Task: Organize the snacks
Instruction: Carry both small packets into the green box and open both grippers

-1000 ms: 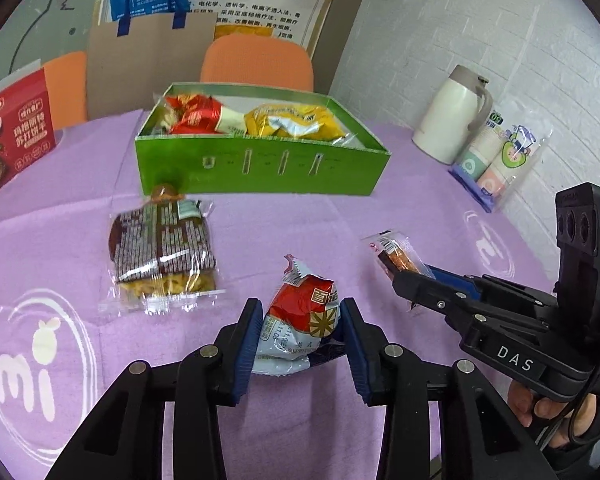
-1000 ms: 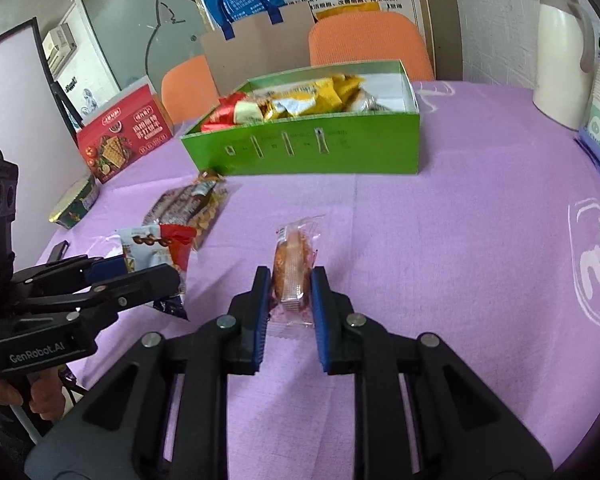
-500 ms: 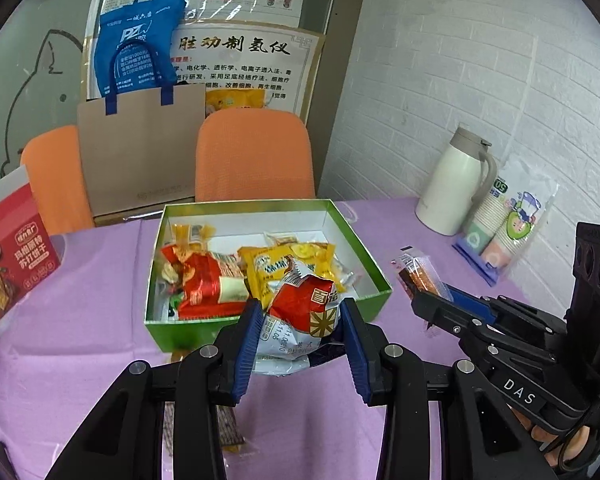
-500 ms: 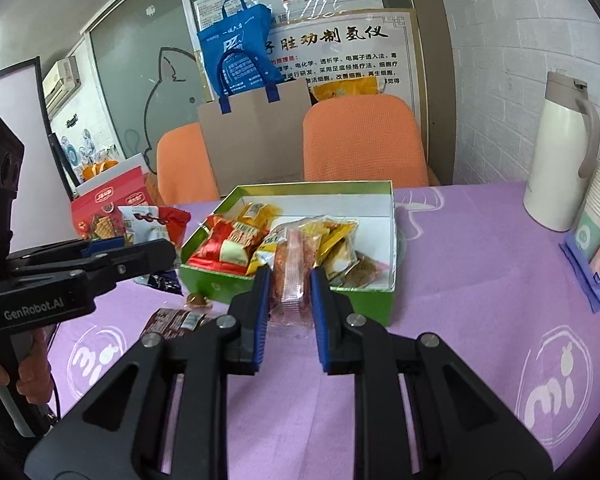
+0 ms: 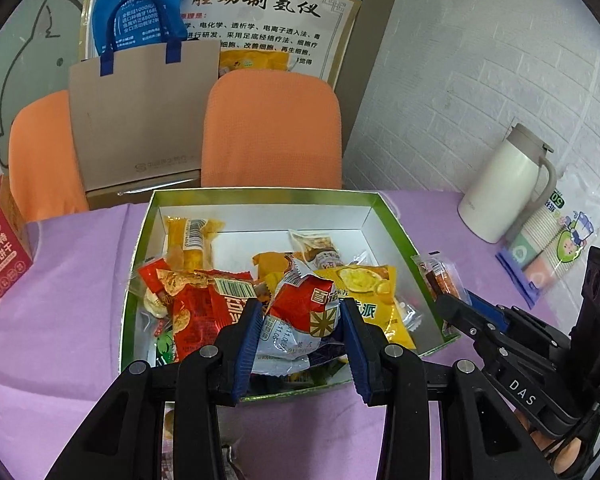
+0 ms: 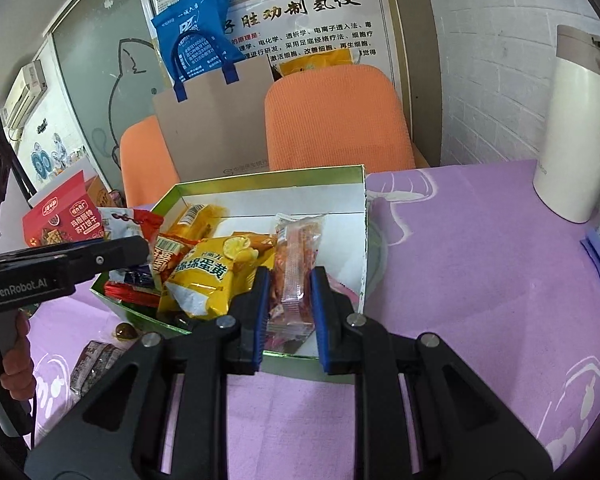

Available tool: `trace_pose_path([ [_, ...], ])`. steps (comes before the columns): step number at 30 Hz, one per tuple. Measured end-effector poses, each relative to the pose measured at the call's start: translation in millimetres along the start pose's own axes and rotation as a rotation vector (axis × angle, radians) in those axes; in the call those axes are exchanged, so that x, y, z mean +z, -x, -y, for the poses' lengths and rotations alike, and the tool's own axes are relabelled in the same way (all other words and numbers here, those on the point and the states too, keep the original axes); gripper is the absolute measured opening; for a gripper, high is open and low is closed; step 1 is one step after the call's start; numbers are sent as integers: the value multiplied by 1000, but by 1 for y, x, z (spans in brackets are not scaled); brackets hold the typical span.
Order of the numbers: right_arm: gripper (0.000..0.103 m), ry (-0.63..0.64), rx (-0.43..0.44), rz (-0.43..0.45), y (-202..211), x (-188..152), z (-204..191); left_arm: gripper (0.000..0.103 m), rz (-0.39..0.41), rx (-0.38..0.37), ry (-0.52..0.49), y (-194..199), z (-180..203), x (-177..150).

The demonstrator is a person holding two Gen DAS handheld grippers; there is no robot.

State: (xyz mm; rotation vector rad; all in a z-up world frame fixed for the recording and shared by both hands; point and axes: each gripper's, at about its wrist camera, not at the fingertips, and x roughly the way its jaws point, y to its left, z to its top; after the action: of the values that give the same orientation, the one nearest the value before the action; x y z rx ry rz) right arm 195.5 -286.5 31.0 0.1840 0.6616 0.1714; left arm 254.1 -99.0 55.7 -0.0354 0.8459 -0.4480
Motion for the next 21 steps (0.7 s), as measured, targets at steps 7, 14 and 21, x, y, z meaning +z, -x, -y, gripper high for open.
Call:
trace_pose_path([
  [7, 46, 73, -51, -9, -20, -8, -2, 80, -11, 44, -10, -16, -7, -1],
  [14, 71, 83, -33, 6, -16, -14, -6, 97, 47, 113, -24, -2, -4, -9],
  [21, 83, 90, -50, 34, 12, -13, -21, 97, 85, 126, -29, 28, -2, -15],
])
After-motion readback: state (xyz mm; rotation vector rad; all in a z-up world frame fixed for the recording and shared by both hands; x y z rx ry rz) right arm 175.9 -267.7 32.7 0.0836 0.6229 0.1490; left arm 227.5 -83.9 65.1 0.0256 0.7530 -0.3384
